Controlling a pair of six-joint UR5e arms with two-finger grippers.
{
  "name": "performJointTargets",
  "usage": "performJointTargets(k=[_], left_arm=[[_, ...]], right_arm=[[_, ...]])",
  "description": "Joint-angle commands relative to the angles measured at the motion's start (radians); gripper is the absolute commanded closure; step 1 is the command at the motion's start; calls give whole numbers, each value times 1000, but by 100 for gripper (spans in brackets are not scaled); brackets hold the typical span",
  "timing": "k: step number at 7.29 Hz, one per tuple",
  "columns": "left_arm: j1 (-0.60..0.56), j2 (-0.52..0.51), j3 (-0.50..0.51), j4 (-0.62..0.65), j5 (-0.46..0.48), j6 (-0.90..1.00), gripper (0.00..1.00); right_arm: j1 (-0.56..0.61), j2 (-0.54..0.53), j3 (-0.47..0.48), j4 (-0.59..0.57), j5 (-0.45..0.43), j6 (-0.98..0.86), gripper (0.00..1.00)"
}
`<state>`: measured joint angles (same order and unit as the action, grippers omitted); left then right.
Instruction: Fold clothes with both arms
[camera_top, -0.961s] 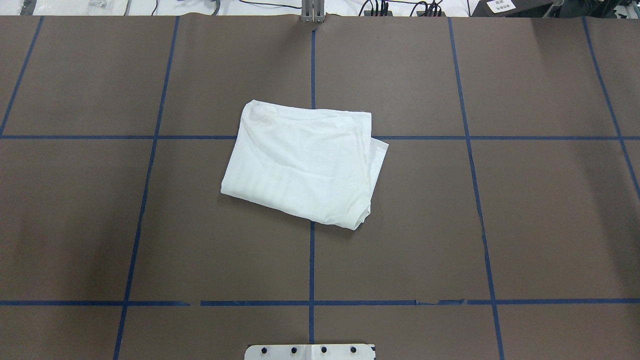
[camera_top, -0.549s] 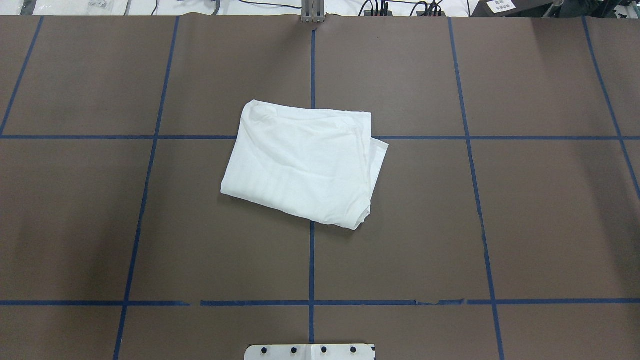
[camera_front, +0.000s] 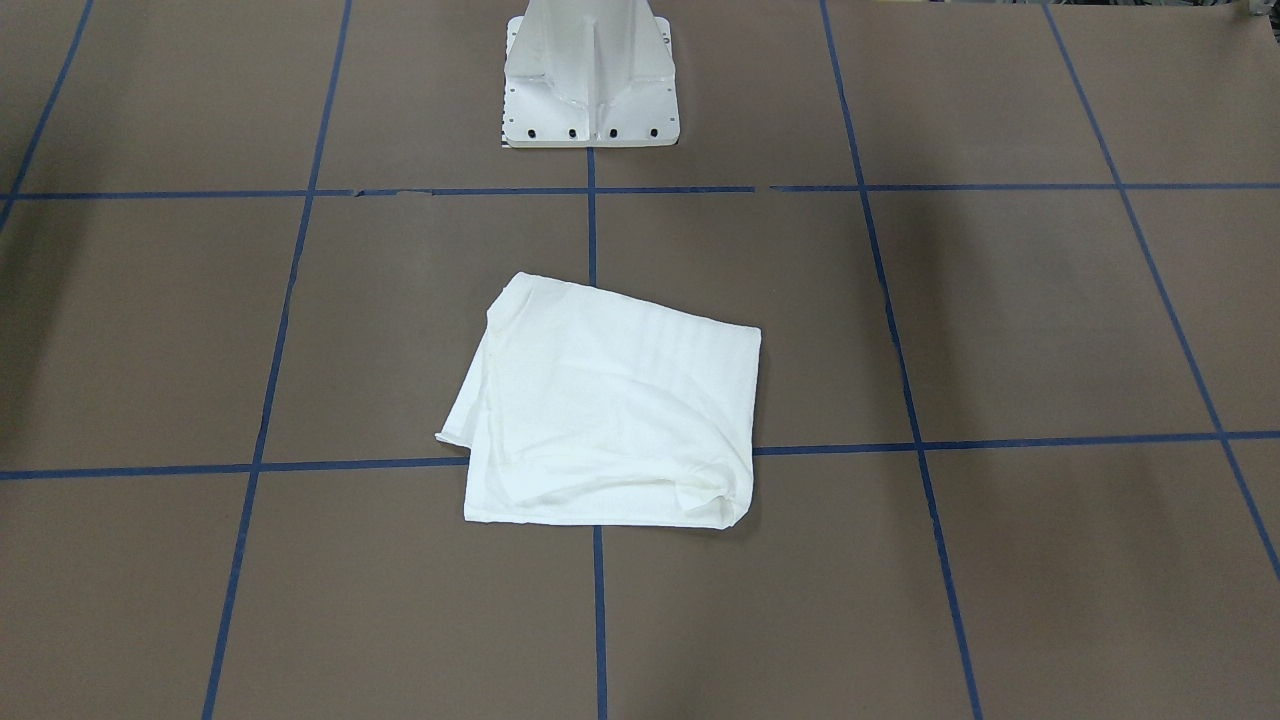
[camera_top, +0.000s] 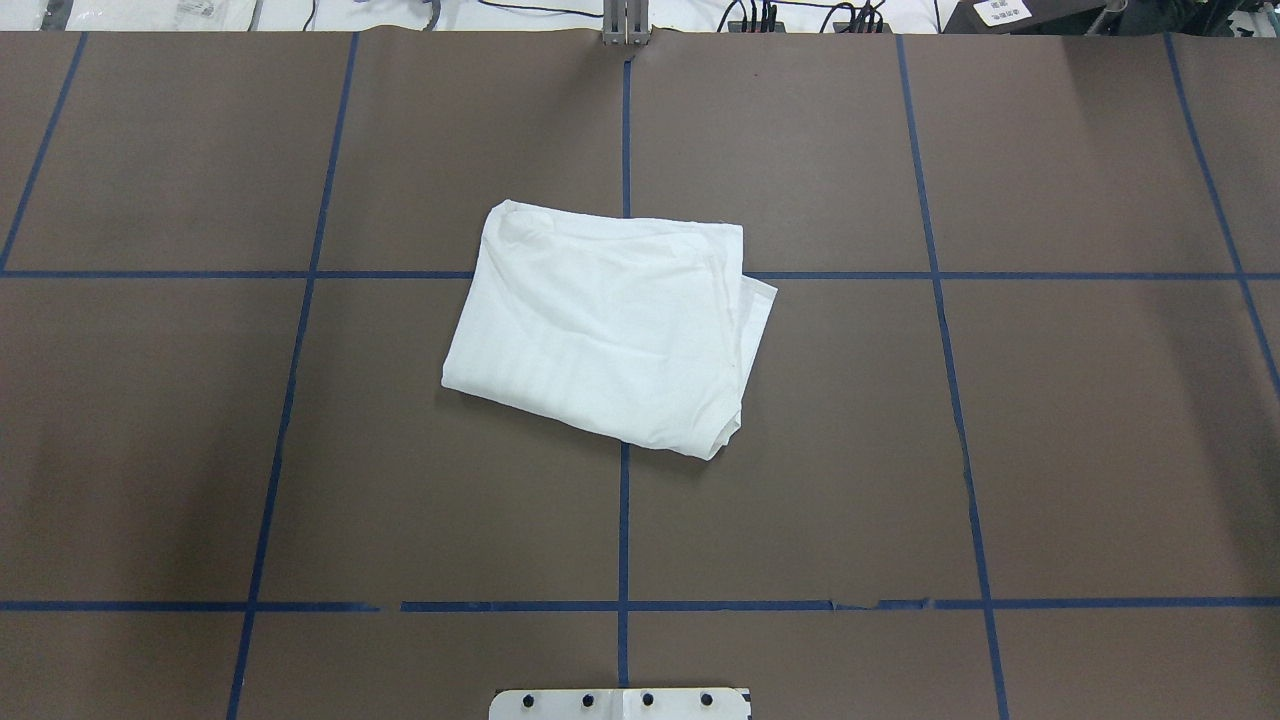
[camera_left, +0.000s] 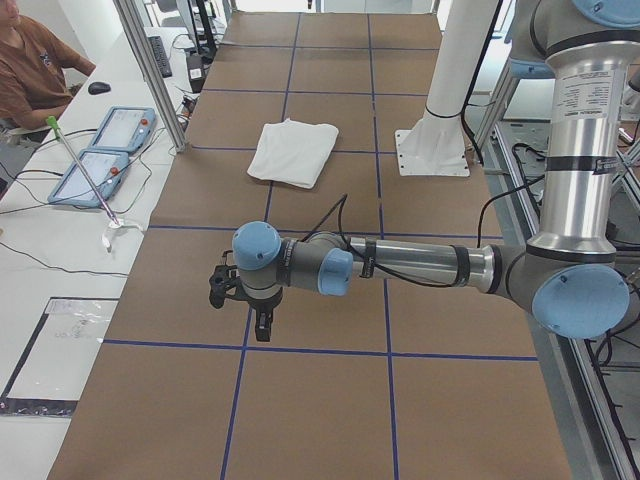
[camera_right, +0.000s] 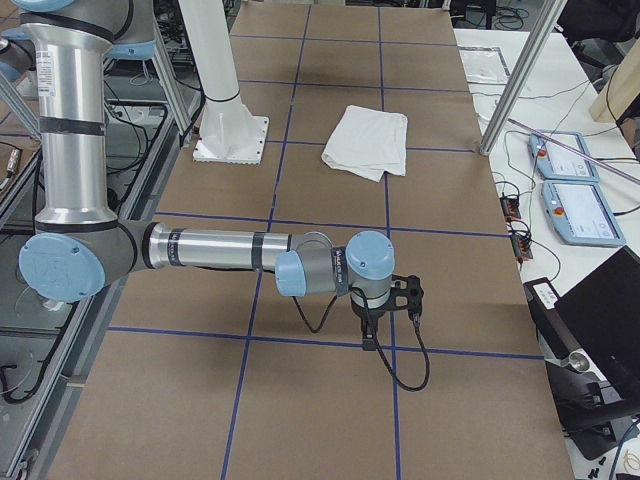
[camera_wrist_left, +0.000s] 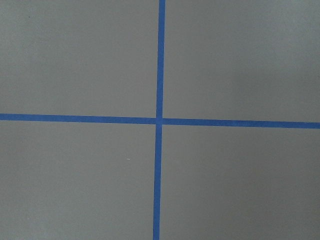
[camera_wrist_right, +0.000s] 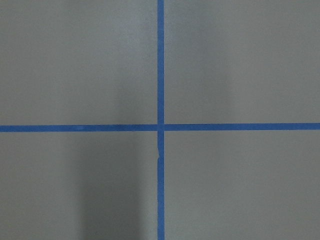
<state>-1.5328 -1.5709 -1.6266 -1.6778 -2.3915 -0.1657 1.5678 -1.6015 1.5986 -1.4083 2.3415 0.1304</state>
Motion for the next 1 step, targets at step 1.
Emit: performJointTargets(k=[1], left_arm=[[-1,2,1,0,0,0,0]], right_arm=[[0,0,1,0,1,0,0]])
